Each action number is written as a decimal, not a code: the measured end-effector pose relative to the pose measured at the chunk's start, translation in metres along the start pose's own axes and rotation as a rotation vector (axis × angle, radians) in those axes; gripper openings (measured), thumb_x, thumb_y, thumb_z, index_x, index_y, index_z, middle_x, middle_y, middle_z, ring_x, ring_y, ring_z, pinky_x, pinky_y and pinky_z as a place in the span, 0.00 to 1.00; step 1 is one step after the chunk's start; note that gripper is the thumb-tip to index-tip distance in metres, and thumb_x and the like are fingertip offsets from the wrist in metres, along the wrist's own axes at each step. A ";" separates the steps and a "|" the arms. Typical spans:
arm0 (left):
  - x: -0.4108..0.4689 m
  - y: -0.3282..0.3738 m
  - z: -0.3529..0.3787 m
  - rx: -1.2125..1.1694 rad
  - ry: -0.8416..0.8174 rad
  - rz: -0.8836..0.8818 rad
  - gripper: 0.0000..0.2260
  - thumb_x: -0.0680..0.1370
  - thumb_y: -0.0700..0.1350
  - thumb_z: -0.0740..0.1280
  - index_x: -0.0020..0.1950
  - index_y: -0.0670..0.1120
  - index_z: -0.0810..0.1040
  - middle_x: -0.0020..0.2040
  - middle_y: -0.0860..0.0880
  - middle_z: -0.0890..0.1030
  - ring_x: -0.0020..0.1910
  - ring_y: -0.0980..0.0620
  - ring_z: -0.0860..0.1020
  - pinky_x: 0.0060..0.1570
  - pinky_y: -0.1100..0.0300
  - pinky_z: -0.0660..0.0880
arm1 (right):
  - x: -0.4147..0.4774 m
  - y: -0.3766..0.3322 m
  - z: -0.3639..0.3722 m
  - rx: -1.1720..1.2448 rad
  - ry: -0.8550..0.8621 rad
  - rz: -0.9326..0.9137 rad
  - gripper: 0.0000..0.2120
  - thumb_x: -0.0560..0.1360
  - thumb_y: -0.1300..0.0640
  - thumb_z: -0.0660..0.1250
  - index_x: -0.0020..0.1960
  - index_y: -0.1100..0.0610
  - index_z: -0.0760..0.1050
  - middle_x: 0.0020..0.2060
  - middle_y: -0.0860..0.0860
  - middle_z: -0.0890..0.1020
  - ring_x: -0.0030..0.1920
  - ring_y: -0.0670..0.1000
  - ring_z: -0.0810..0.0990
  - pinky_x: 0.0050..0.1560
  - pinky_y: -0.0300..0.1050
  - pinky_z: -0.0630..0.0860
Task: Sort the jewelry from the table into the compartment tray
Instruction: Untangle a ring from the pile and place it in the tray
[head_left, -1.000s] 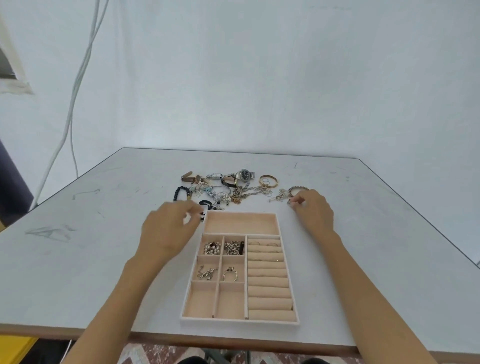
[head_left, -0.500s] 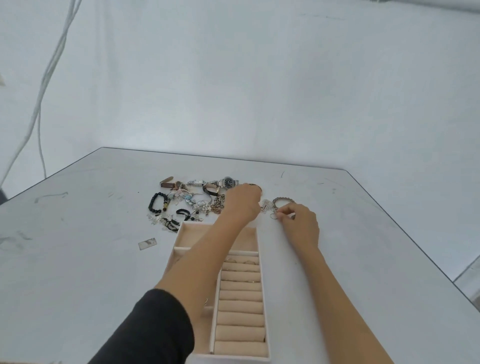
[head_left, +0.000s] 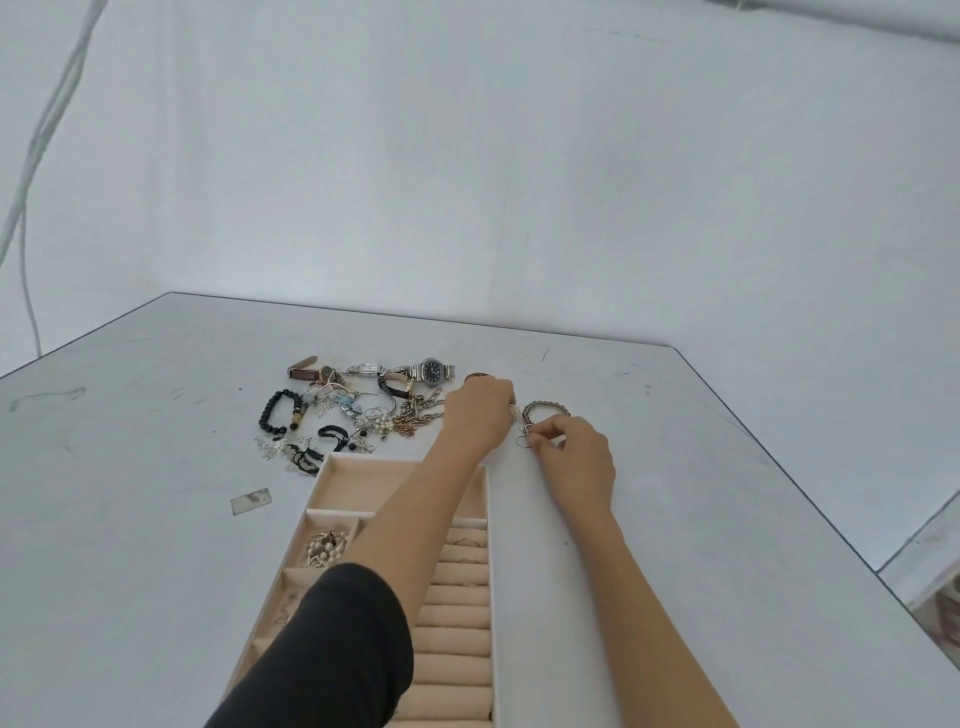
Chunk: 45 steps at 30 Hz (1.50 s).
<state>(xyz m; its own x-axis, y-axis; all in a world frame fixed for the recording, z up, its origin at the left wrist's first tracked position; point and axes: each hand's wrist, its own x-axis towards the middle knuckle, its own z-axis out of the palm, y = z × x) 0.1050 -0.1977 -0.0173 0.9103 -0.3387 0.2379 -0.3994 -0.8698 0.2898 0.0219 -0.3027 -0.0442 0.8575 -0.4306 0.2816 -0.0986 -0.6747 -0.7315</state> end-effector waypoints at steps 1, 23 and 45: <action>0.000 -0.001 0.000 -0.040 0.009 -0.010 0.09 0.78 0.45 0.61 0.57 0.48 0.77 0.57 0.47 0.78 0.60 0.46 0.74 0.50 0.54 0.70 | 0.000 0.000 0.000 -0.001 0.000 0.000 0.03 0.73 0.55 0.68 0.42 0.50 0.79 0.43 0.44 0.78 0.43 0.47 0.76 0.39 0.42 0.65; -0.179 -0.129 -0.088 -0.965 0.513 -0.131 0.04 0.75 0.44 0.71 0.47 0.53 0.81 0.39 0.55 0.82 0.40 0.54 0.75 0.33 0.65 0.70 | -0.010 -0.008 -0.008 0.010 0.008 -0.016 0.05 0.74 0.56 0.68 0.41 0.48 0.77 0.41 0.42 0.76 0.42 0.48 0.74 0.43 0.42 0.66; -0.213 -0.135 -0.086 -0.873 0.515 0.011 0.05 0.72 0.44 0.74 0.47 0.49 0.83 0.38 0.59 0.84 0.37 0.55 0.76 0.39 0.69 0.67 | -0.125 -0.089 -0.026 0.271 -0.357 -0.434 0.02 0.72 0.58 0.73 0.42 0.52 0.83 0.41 0.40 0.83 0.37 0.41 0.76 0.38 0.27 0.68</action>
<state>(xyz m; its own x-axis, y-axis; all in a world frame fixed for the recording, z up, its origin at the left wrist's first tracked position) -0.0440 0.0228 -0.0274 0.8307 0.0303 0.5558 -0.5352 -0.2311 0.8125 -0.0899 -0.2040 0.0020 0.9112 0.1074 0.3976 0.3881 -0.5469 -0.7418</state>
